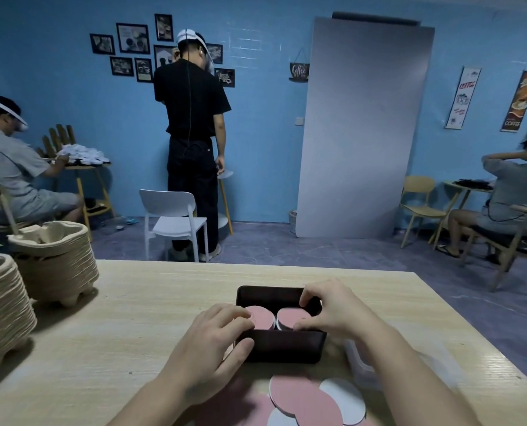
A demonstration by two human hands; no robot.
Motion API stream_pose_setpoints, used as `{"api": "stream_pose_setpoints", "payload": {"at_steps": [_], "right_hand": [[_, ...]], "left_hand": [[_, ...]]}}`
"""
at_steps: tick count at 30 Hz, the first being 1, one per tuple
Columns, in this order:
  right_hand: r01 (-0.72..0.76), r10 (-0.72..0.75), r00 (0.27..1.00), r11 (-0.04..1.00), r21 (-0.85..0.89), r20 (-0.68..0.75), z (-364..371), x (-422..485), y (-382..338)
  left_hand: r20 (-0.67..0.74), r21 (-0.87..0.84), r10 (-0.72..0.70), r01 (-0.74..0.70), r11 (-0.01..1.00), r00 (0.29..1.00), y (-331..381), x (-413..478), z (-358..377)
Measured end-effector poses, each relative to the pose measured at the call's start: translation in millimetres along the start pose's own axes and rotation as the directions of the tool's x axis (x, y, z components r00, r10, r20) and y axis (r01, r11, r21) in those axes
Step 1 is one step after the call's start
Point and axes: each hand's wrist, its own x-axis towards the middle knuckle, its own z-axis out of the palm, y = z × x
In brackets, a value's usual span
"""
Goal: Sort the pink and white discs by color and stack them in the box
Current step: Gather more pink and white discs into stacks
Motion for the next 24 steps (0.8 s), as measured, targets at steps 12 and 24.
{"api": "stream_pose_setpoints", "payload": {"at_steps": [12,24], "right_hand": [[0.173,-0.114,0.905,0.979,0.111,-0.409,10,-50,-18],[0.22,-0.191,0.928,0.974,0.056,-0.321,44,-168,-51]], "left_hand": [[0.014,0.02,-0.031,0.03,0.999,0.999,14,-5,-10],[-0.032,-0.01,0.011,-0.011,1.0,0.999,62,-71,-16]]}}
